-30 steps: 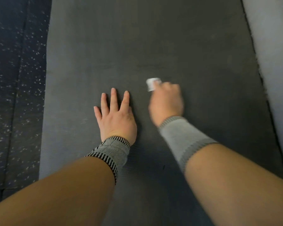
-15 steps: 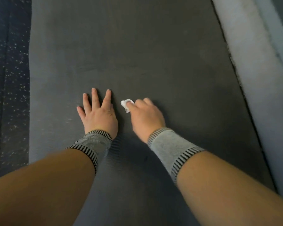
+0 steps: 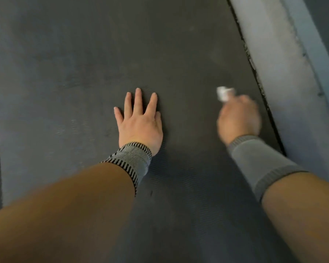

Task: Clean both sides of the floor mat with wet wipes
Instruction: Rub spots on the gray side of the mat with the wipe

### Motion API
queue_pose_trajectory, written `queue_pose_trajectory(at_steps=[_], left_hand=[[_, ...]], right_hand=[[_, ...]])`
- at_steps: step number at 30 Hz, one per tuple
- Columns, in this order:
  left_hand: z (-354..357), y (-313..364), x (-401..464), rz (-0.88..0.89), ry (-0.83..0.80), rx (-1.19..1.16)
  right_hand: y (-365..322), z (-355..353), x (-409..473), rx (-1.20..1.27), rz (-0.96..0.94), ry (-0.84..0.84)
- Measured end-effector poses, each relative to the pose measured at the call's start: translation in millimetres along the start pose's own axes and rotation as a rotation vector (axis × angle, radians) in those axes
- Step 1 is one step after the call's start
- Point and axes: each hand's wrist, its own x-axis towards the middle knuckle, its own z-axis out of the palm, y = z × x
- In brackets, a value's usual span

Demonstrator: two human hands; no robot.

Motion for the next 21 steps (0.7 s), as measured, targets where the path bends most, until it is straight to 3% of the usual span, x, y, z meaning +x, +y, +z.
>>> queue_pose_trajectory(at_steps=[1,2,3,7,8,9,12,13,15,18,19,21], left_hand=[[0,1,0,0.002,-0.004,0.004],[-1,3,1,0.002,-0.007,0.003],[-2,4,1,-0.006,-0.01,0.001],[-4,3,0,-0.023,-0.009,-0.026],[-5,4,1,-0.019,-0.011,-0.027],[-4,4,1,-0.016,-0.015,-0.022],[-2,3,0,-0.013,-0.015,0.004],[-2,2,0,-0.013,-0.017,0.009],[-2,2,0,-0.015,-0.023,0.003],[-2,2,0,-0.009,-0.017,-0.006],[-1,1,0,-0.008,-0.017,-0.006],[-1,1,0,-0.008,-0.011,0.003]], right_hand=[[12,-6,9,0.003,0.186,-0.01],[11,-7,11,0.013,0.257,-0.003],[-8,-8,9,0.05,0.211,0.002],[-95,0,-19,0.219,-0.471,-0.149],[-93,1,-10,0.187,-0.535,-0.155],[-79,0,4,0.119,-0.466,-0.145],[-20,-1,45,0.028,0.088,-0.056],[-17,-2,46,0.026,0.193,-0.06],[-52,-2,36,0.094,0.077,-0.067],[-107,4,3,0.21,-0.436,-0.185],[-102,5,5,0.209,-0.487,-0.176],[-59,5,28,0.114,-0.255,-0.114]])
